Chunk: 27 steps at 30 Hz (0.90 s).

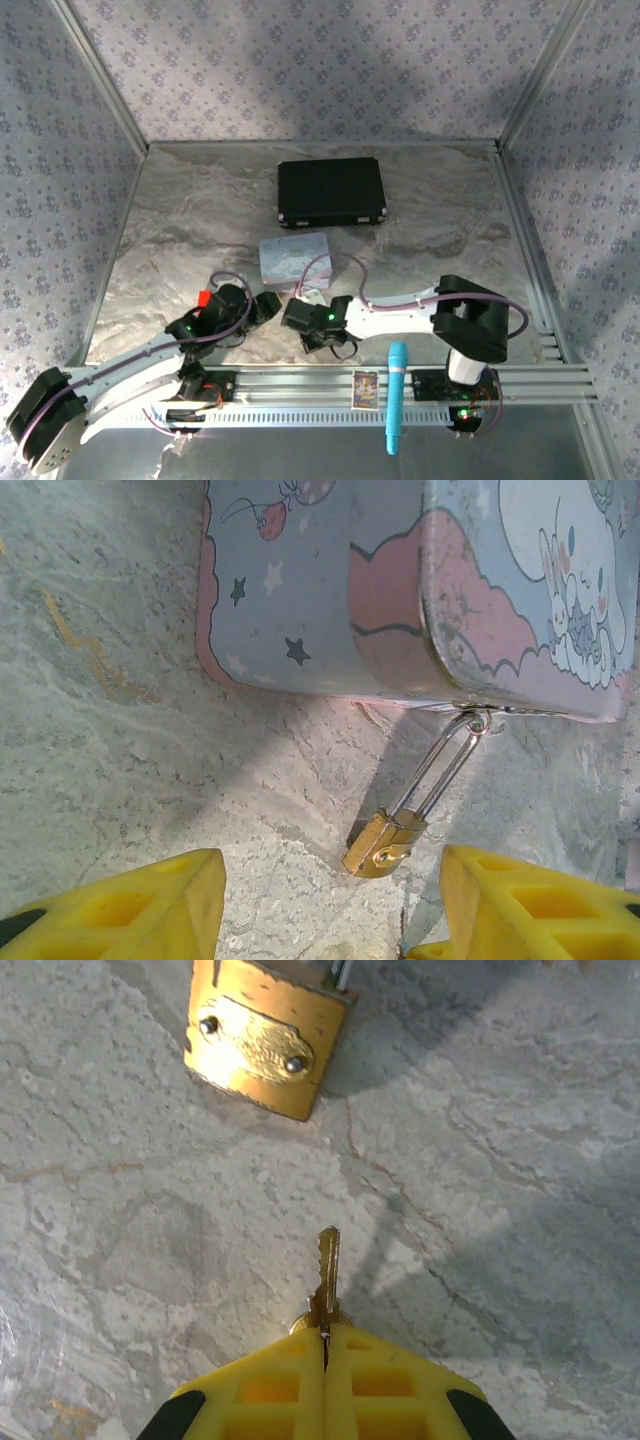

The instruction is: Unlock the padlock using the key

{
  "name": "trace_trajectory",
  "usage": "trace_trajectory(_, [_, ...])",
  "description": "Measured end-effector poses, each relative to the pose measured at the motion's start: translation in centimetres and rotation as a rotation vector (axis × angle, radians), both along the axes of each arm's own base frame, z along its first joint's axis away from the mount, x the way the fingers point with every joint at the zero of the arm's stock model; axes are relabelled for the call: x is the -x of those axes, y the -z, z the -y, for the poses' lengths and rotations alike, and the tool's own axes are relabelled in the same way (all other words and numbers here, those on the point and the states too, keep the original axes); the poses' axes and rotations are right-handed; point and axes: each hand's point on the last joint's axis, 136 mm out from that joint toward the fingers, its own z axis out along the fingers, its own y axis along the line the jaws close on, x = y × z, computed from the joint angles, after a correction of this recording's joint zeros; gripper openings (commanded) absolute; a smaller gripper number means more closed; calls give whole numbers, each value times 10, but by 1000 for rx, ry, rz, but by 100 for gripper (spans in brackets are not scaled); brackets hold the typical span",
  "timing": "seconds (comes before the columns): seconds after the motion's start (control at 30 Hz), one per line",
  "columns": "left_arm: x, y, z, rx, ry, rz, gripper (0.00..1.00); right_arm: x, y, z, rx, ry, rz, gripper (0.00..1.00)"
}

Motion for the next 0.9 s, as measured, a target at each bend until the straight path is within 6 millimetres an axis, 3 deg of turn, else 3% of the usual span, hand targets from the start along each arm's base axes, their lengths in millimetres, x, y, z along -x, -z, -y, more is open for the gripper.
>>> trace_trajectory(0.23, [0, -5, 11, 26, 29, 23, 53, 2, -5, 15, -34, -84, -15, 0])
trace_trajectory(0.53, [-2, -8, 29, 68, 64, 35, 53, -2, -36, 9, -183, -208, 15, 0])
trace_trajectory(0.77, [2, -10, 50, 125, 101, 12, 47, -7, -55, 2, -249, -256, 47, 0])
trace_trajectory(0.9, [2, -28, 70, 178, 139, 21, 41, -14, -63, -2, -265, -263, 69, 0])
